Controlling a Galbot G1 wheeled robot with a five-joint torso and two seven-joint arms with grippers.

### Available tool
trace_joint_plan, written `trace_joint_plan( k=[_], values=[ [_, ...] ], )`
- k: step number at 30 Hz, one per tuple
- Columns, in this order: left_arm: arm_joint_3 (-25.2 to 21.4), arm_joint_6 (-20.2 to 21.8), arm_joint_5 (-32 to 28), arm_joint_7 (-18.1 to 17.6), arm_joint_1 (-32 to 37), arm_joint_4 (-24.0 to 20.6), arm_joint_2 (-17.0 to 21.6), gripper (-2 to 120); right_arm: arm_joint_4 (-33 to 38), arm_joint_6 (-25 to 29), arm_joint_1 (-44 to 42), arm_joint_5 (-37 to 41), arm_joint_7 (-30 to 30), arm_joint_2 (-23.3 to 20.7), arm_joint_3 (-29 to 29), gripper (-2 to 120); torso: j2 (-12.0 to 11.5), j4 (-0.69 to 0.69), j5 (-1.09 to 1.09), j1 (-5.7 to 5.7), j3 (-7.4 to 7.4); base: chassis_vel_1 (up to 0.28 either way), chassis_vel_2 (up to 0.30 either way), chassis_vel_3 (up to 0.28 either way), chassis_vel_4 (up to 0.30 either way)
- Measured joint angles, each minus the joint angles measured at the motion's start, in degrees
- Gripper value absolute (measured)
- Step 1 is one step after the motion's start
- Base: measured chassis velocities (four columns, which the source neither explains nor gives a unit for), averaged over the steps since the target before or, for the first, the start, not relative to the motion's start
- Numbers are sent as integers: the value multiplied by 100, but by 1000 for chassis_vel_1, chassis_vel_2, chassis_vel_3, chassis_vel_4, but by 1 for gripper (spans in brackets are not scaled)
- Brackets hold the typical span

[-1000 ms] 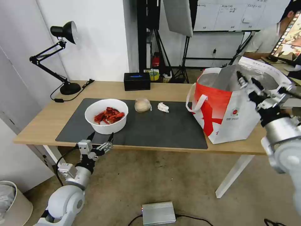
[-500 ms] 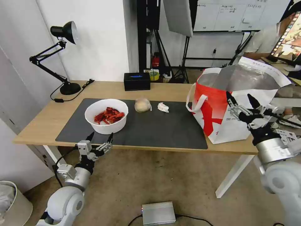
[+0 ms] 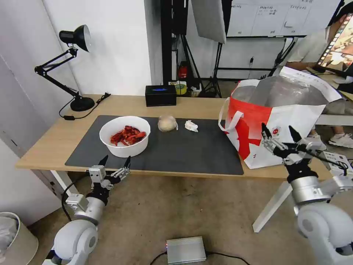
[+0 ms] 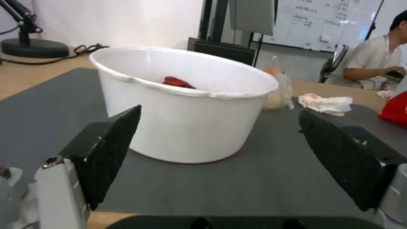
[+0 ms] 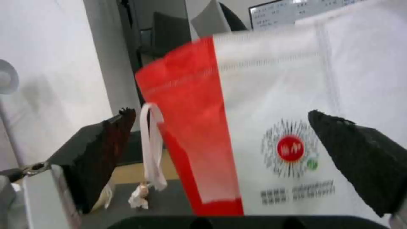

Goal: Pick up the trash from the table and place it into the takeout bag.

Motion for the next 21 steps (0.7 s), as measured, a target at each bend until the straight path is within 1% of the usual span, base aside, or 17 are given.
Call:
trace_joint_plan(
  k=[3,7,8,10,11,14,21],
  values=[
    [-27,3,26,-58,20,13,-7,100,-111,143,-31,-129,-19,92,-80,100,0,0,0,0,0,0,0,0,0],
    [-66,4,37,-118,66,22,-45,100,-310,347,-103,-652,4,301,-268,100,0,0,-1,0,0,0,0,0,0],
    [-66,4,37,-118,66,22,-45,100,-310,347,-103,-652,4,301,-268,100,0,0,-1,0,0,0,0,0,0],
    [-77,0,33,-118,71,23,-59,100,-366,419,-177,-1002,48,395,-383,100,0,0,-1,0,0,0,0,0,0],
    [-77,0,33,-118,71,23,-59,100,-366,419,-177,-1002,48,395,-383,100,0,0,-1,0,0,0,0,0,0],
    [-78,-5,24,-115,66,21,-74,100,-400,447,-313,-1410,172,542,-538,100,0,0,-1,0,0,0,0,0,0],
    [-58,-11,18,-104,49,-3,-107,100,-427,542,-514,-1826,215,761,-784,100,0,0,-1,0,0,0,0,0,0]
  ],
)
